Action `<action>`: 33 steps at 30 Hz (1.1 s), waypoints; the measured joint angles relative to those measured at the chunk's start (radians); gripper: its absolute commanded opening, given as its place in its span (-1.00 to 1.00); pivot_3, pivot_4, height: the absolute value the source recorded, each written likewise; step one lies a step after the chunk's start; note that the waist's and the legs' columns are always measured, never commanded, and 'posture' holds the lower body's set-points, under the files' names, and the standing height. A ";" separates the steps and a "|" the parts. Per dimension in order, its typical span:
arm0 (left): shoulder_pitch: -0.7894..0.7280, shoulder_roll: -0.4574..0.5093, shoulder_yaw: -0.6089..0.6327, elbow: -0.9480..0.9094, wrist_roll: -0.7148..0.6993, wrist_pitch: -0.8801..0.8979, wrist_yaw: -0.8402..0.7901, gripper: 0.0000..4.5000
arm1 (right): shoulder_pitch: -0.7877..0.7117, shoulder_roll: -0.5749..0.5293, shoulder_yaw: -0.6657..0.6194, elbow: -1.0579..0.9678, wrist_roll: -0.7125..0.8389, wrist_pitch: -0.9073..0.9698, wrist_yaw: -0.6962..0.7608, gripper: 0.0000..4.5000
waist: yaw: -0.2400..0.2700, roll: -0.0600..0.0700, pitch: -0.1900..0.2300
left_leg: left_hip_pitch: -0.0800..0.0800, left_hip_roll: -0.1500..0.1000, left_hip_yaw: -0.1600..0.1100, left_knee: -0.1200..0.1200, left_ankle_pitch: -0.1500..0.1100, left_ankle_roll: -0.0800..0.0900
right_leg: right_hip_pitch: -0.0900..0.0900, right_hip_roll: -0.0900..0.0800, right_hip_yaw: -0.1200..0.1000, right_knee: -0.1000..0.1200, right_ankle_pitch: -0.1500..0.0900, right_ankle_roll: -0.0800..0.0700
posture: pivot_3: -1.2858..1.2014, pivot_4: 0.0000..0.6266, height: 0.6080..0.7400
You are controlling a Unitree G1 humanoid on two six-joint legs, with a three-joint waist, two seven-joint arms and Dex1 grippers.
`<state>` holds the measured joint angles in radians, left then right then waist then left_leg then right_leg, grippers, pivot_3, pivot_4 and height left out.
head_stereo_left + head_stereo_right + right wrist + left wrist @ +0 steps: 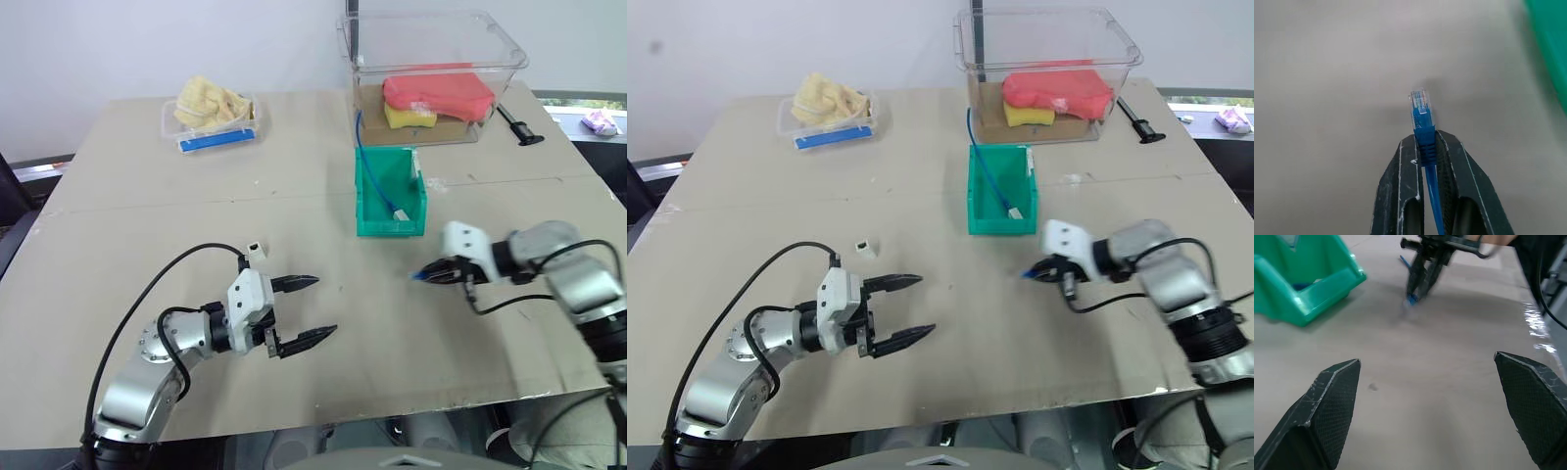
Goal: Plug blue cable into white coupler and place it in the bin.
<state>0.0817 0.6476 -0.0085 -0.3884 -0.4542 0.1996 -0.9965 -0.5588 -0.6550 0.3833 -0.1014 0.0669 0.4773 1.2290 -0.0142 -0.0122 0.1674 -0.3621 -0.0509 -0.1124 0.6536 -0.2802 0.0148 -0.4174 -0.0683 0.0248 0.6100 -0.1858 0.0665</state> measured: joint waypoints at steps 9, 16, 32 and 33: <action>-0.097 0.042 -0.008 0.064 0.044 0.042 -0.005 1.00 | -0.116 0.131 0.142 0.146 -0.110 -0.120 -0.047 -0.10 | 0.002 0.000 0.000 | -0.001 -0.003 -0.002 0.000 0.003 -0.005 | 0.000 -0.002 -0.002 0.000 0.000 0.000 | 0.03 -0.52 1.00; -0.156 0.038 -0.084 0.113 0.106 0.040 -0.024 1.00 | 0.088 0.088 -0.084 -0.042 0.112 -0.110 -0.032 0.99 | 0.004 0.000 0.000 | -0.004 -0.003 -0.004 -0.001 0.002 -0.005 | -0.002 -0.003 -0.002 -0.001 0.000 0.000 | 0.03 -0.52 1.00; -0.388 -0.087 -0.260 0.364 0.240 0.003 -0.051 1.00 | 0.858 0.010 -0.567 -0.652 0.232 -0.056 -0.383 0.99 | 0.024 0.000 -0.001 | 0.001 -0.002 0.002 0.002 0.000 0.000 | 0.003 -0.001 -0.003 0.001 -0.002 0.004 | 0.03 -0.52 1.00; -0.398 -0.094 -0.267 0.379 0.250 0.000 -0.050 1.00 | 0.883 0.011 -0.577 -0.672 0.233 -0.048 -0.395 0.99 | 0.024 -0.001 -0.001 | 0.001 -0.002 0.002 0.002 0.000 0.000 | 0.003 -0.001 -0.002 0.001 -0.002 0.004 | 0.03 -0.52 1.00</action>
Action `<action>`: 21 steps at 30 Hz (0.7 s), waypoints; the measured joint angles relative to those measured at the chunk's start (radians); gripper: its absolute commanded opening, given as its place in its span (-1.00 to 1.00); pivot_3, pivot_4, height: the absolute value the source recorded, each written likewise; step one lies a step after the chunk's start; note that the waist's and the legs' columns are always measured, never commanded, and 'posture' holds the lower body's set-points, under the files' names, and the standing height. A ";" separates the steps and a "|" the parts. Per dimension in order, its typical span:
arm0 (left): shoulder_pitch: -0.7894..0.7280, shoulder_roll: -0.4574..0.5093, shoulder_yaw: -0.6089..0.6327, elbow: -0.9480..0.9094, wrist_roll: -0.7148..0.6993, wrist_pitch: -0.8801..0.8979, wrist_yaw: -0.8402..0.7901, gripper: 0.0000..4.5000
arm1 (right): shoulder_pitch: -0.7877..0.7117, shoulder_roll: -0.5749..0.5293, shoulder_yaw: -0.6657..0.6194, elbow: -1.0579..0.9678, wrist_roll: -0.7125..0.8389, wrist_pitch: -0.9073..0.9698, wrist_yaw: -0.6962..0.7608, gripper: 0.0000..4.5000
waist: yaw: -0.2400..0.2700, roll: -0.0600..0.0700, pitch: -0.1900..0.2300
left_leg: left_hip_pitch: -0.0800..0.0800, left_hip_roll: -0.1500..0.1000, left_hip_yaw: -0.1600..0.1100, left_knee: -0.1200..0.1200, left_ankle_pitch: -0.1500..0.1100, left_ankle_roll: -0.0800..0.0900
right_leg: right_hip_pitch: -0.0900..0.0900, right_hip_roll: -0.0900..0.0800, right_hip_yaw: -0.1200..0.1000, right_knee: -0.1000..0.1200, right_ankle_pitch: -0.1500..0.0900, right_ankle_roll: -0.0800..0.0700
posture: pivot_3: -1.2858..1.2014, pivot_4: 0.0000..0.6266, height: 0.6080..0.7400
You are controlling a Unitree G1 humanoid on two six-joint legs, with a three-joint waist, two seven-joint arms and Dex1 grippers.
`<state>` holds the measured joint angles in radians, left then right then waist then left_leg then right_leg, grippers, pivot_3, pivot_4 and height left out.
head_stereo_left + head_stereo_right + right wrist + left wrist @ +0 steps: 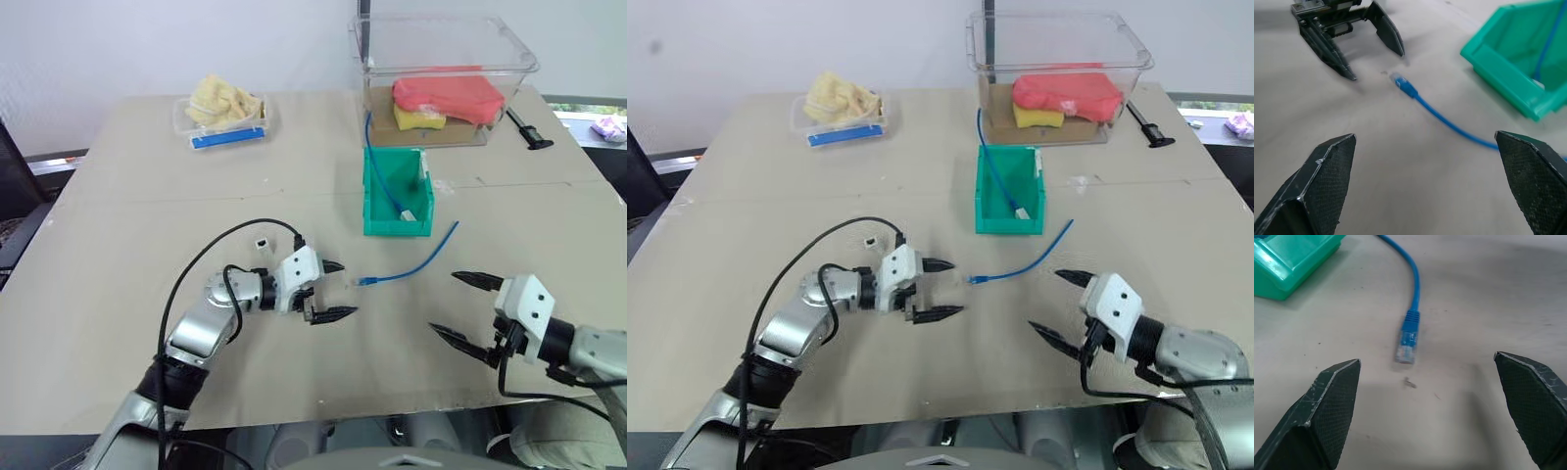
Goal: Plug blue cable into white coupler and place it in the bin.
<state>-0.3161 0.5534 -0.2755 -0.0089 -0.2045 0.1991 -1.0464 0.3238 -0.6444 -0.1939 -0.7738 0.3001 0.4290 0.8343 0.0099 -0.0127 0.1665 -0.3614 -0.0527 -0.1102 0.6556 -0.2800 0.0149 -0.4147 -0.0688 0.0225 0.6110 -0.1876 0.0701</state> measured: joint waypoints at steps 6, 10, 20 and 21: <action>-0.014 -0.013 -0.014 0.059 0.031 -0.063 -0.025 0.14 | 0.108 -0.004 -0.047 -0.082 0.015 0.017 -0.034 1.00 | 0.001 0.000 0.000 | 0.000 0.000 0.000 0.000 0.000 0.000 | 0.000 0.000 0.000 -0.001 0.002 -0.003 | 0.03 -0.52 1.00; -0.033 -0.023 -0.013 0.101 0.047 -0.108 -0.038 -0.58 | 0.144 -0.004 -0.053 -0.096 0.017 0.025 -0.056 1.00 | 0.003 0.000 0.000 | 0.000 0.000 0.000 0.000 0.000 0.000 | 0.000 0.000 0.000 -0.001 0.002 -0.003 | 0.03 -0.52 1.00; -0.054 -0.061 -0.030 0.137 0.056 -0.139 -0.064 -0.98 | 0.147 0.003 0.015 -0.101 0.006 0.026 -0.126 1.00 | 0.003 0.000 0.000 | 0.000 0.000 0.000 0.000 0.000 0.000 | 0.000 0.000 0.000 -0.001 0.000 -0.001 | 0.03 -0.52 1.00; -0.055 -0.063 -0.030 0.138 0.056 -0.139 -0.065 -0.98 | 0.147 0.003 0.023 -0.101 0.004 0.026 -0.131 1.00 | 0.003 0.000 0.000 | 0.000 0.000 0.000 0.000 0.000 0.000 | 0.000 0.000 0.000 -0.001 0.000 -0.001 | 0.03 -0.52 1.00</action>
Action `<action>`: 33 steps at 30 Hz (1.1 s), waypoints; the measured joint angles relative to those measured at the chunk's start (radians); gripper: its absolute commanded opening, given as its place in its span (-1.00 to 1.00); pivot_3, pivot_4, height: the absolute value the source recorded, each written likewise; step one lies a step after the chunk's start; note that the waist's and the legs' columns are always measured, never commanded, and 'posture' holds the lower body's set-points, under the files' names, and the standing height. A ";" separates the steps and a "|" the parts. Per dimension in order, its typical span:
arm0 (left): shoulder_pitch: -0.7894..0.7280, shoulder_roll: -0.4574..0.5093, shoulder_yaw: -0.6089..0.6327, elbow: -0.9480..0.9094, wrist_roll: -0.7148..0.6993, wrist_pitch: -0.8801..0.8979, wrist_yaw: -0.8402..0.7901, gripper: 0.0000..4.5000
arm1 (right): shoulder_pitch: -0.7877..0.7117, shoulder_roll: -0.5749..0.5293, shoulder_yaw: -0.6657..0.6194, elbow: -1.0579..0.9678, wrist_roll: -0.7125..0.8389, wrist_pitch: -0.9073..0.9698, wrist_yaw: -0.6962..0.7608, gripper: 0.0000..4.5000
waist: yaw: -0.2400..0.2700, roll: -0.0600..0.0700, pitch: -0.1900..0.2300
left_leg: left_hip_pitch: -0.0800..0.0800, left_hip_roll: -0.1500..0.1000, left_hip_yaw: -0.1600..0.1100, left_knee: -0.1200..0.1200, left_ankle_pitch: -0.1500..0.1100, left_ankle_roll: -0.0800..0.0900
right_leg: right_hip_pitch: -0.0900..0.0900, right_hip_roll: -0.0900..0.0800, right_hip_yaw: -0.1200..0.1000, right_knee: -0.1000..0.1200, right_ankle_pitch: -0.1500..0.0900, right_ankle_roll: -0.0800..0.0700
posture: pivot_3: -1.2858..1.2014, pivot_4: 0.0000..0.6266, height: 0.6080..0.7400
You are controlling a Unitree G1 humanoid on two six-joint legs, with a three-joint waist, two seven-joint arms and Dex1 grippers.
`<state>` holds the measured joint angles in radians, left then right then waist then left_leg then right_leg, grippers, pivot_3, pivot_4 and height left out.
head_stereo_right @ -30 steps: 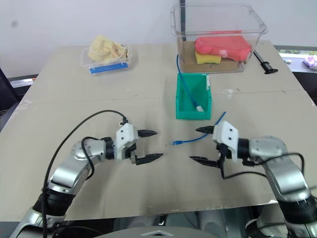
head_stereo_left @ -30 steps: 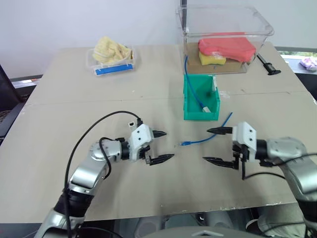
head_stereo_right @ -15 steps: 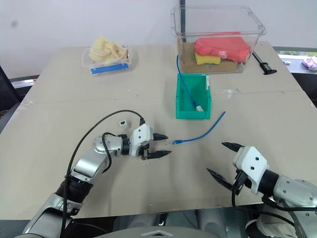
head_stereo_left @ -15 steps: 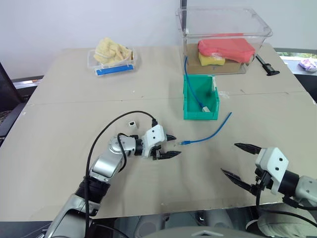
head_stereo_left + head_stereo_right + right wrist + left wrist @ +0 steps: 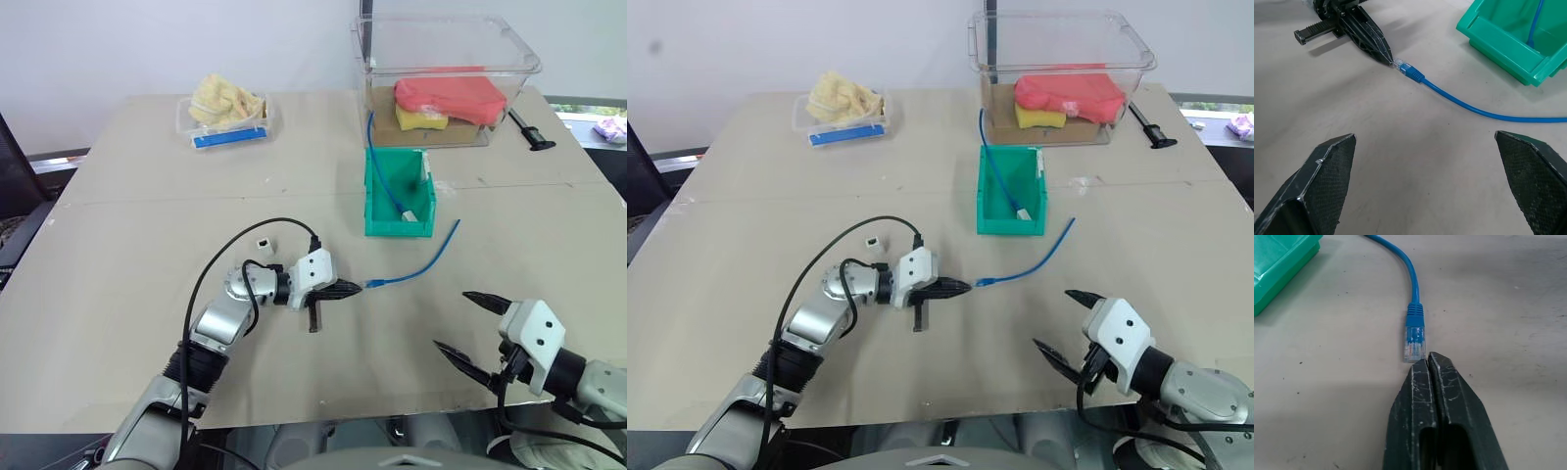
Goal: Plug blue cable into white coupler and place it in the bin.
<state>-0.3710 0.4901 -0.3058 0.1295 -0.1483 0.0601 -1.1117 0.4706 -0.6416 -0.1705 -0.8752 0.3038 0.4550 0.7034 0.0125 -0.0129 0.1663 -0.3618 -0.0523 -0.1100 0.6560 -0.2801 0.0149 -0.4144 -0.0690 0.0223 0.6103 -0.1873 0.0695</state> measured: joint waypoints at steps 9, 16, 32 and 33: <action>-0.012 -0.004 0.028 -0.021 -0.041 0.075 -0.001 0.06 | 0.000 0.003 0.037 0.000 -0.014 -0.002 -0.035 1.00 | 0.000 0.000 0.000 | 0.000 0.000 -0.001 0.000 0.000 0.000 | 0.000 0.000 0.000 0.000 0.000 0.000 | 0.03 -0.52 1.00; -0.053 -0.018 0.006 -0.042 -0.001 0.108 0.025 0.20 | 0.018 0.003 0.036 0.000 -0.016 -0.022 -0.035 1.00 | 0.000 0.000 0.000 | 0.000 0.000 0.000 0.000 0.000 0.000 | 0.000 0.000 0.000 0.000 0.000 0.000 | 0.03 -0.52 1.00; -0.052 -0.055 -0.003 -0.020 0.012 -0.033 0.019 -0.98 | -0.063 0.146 0.037 0.004 0.151 0.180 -0.159 1.00 | 0.000 -0.001 0.000 | 0.000 0.001 -0.006 0.000 0.000 0.000 | 0.000 0.000 0.000 0.000 0.002 -0.003 | 0.03 -0.52 1.00; -0.057 -0.071 0.014 -0.023 -0.008 -0.063 0.023 -0.98 | -0.099 0.188 0.042 0.007 0.214 0.239 -0.198 1.00 | 0.001 0.000 0.000 | 0.000 0.001 -0.006 0.001 0.000 0.000 | 0.000 -0.001 0.000 0.000 0.002 -0.003 | 0.03 -0.52 1.00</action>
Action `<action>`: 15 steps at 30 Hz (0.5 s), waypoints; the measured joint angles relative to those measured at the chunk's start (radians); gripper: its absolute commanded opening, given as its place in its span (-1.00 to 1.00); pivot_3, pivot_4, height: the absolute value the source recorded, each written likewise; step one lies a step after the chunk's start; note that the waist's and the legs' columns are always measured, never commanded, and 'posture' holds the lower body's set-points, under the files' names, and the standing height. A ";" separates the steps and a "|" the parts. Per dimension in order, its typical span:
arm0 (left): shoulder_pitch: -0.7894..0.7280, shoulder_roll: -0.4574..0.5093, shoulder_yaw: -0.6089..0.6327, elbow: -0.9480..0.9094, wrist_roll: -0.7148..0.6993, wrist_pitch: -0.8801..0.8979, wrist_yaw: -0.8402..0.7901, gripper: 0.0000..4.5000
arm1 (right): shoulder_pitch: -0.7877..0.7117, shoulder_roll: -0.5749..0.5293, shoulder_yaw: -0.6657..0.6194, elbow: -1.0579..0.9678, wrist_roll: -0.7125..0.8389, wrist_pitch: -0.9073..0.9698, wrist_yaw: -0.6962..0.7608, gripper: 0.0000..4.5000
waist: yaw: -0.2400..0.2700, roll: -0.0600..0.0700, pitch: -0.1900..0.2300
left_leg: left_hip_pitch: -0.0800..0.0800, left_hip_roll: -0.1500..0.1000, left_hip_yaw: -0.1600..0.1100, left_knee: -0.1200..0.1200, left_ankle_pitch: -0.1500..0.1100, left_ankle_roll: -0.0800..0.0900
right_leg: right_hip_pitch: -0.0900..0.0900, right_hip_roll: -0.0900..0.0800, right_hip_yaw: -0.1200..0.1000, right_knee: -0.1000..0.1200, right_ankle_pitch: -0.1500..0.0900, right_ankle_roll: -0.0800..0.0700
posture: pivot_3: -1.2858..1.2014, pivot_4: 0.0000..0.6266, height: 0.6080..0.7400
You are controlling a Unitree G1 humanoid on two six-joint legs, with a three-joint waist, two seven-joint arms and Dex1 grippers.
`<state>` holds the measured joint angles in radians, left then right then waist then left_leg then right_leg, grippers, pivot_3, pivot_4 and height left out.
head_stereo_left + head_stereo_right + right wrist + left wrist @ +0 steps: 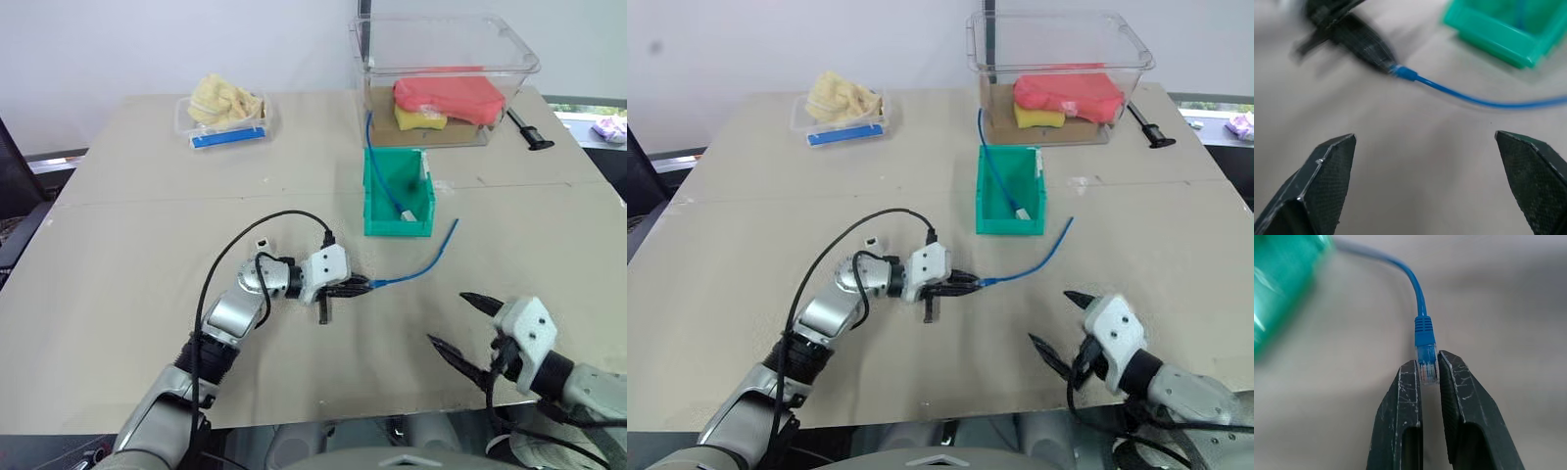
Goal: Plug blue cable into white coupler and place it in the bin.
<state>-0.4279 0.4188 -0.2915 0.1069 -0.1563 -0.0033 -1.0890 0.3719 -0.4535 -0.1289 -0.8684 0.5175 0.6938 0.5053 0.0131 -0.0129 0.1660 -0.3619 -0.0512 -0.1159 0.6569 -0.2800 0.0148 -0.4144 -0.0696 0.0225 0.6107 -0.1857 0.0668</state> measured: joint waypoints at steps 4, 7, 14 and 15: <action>-0.029 -0.043 0.071 0.003 -0.039 -0.147 0.015 -1.00 | -0.081 0.198 0.001 0.040 0.228 0.134 -0.155 0.76 | 0.001 0.000 0.000 | -0.001 0.000 -0.001 0.000 0.000 0.000 | 0.000 0.000 -0.001 0.000 0.000 0.000 | 0.03 -0.52 1.00; -0.060 -0.055 0.100 0.008 -0.042 -0.260 0.023 -1.00 | -0.130 0.279 -0.003 0.055 0.388 0.173 -0.260 0.27 | 0.000 0.000 -0.001 | 0.000 -0.002 0.000 0.000 0.000 0.000 | 0.000 -0.001 0.000 0.000 0.000 0.000 | 0.03 -0.52 1.00; -0.062 -0.072 0.118 0.079 -0.040 -0.431 0.023 -1.00 | -0.288 0.361 0.002 0.111 0.598 0.162 -0.468 0.27 | -0.004 0.000 -0.001 | -0.001 -0.005 -0.001 0.000 0.000 0.000 | -0.001 0.000 0.000 0.000 0.000 0.000 | 0.03 -0.52 1.00; -0.063 -0.074 0.118 0.083 -0.040 -0.435 0.023 -1.00 | -0.304 0.360 0.002 0.120 0.604 0.157 -0.479 0.27 | -0.005 0.000 -0.001 | 0.000 -0.006 0.000 0.000 0.000 0.000 | -0.001 0.000 0.000 0.000 0.000 0.000 | 0.03 -0.52 1.00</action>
<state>-0.4911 0.3450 -0.1738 0.1901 -0.1961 -0.4384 -1.0656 0.0676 -0.0934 -0.1273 -0.7481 1.1216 0.8507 0.0266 0.0085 -0.0124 0.1654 -0.3624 -0.0569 -0.1161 0.6570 -0.2800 0.0151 -0.4150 -0.0694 0.0226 0.6110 -0.1854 0.0667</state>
